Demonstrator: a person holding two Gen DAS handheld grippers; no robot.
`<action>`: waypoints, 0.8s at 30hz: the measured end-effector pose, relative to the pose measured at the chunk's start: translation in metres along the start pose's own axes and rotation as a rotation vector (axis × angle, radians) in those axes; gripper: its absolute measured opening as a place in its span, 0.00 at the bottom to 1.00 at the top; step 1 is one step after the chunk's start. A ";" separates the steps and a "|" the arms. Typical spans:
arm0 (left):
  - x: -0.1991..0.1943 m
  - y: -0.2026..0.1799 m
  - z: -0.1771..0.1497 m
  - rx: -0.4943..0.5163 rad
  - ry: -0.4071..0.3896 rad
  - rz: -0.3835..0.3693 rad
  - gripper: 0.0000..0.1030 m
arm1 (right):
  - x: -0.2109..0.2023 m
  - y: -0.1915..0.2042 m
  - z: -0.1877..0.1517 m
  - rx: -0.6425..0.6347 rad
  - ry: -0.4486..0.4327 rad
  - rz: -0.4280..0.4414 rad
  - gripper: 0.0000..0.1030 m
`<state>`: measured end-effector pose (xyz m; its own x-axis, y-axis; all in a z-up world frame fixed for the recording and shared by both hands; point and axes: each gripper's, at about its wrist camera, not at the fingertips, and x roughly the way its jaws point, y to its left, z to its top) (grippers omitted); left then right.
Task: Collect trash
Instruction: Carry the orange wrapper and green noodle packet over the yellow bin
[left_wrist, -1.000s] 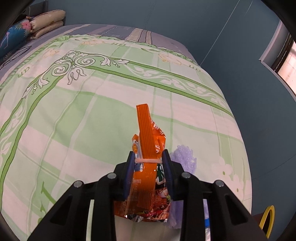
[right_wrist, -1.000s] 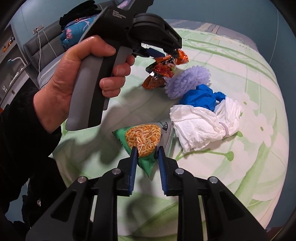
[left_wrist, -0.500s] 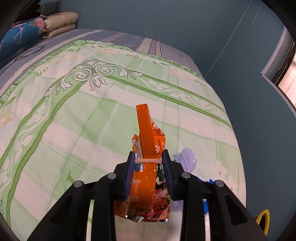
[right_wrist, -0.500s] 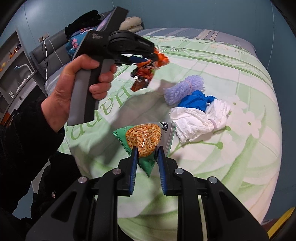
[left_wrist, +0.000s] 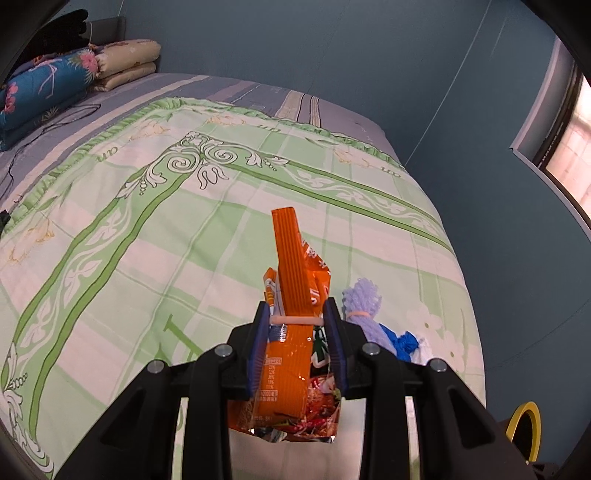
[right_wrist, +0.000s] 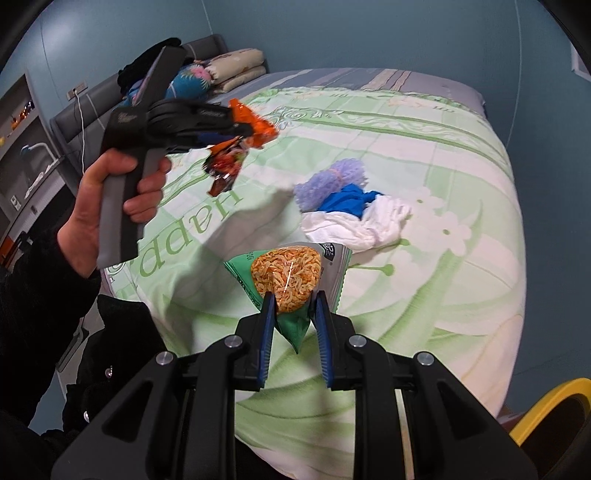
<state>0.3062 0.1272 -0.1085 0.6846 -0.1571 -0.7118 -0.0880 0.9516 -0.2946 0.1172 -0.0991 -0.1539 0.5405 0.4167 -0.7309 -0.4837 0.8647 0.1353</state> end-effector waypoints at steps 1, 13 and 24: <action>-0.004 -0.002 -0.001 0.006 -0.005 0.000 0.27 | -0.004 0.000 -0.001 0.001 -0.006 -0.003 0.20; -0.049 -0.040 -0.022 0.054 -0.051 -0.027 0.27 | -0.047 -0.003 -0.006 -0.012 -0.098 -0.033 0.20; -0.072 -0.076 -0.036 0.099 -0.077 -0.059 0.27 | -0.080 -0.017 -0.013 0.009 -0.169 -0.068 0.20</action>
<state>0.2377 0.0564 -0.0574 0.7405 -0.1961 -0.6428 0.0230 0.9633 -0.2673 0.0732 -0.1511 -0.1068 0.6803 0.3975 -0.6158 -0.4362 0.8948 0.0958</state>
